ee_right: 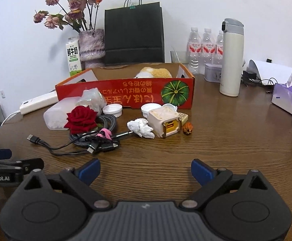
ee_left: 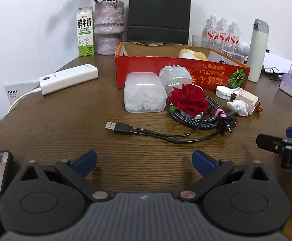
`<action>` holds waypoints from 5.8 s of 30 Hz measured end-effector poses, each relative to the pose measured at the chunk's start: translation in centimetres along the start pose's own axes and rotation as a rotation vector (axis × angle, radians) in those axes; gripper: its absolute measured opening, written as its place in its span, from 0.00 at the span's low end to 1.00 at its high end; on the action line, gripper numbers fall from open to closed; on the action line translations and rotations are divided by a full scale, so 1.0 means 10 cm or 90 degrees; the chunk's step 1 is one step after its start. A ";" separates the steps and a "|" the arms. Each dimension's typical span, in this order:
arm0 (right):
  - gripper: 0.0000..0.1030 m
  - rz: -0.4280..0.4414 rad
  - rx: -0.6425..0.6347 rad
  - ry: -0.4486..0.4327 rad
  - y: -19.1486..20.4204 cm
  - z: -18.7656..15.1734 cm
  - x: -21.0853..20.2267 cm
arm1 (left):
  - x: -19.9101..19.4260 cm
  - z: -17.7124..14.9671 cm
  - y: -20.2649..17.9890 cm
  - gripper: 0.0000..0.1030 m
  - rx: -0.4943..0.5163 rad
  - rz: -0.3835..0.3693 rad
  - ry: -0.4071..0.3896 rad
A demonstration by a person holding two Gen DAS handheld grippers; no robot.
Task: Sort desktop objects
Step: 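Move both tools back over the remaining items, then grasp the red rose with the left tool while the right tool grasps a white round lid, then carry the red rose and white lid into the box and release both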
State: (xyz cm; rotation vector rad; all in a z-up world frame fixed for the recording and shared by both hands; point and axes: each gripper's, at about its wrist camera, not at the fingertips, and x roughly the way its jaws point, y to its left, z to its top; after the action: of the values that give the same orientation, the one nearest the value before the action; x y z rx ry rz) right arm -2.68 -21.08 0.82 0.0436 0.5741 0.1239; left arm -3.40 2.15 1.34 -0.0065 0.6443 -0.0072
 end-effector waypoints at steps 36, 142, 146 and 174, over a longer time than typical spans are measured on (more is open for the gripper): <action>0.91 0.023 -0.029 -0.053 0.09 0.51 0.17 | 0.39 0.72 -0.04 0.94 -0.037 -0.166 -0.011; 0.37 0.124 -0.137 -0.054 0.55 0.82 -0.06 | -0.40 1.07 0.38 0.42 0.011 -0.176 -0.067; 0.37 0.103 -0.097 -0.059 0.36 1.62 0.32 | 0.07 1.91 0.44 0.42 0.020 -0.177 -0.057; 0.60 0.031 -0.017 0.058 0.26 2.84 2.01 | 1.61 2.90 0.49 0.80 -0.042 -0.057 0.059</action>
State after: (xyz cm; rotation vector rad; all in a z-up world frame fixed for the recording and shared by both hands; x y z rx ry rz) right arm 29.23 -16.09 14.07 0.0258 0.6629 0.1809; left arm 26.92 6.98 14.81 -0.1000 0.7370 -0.0732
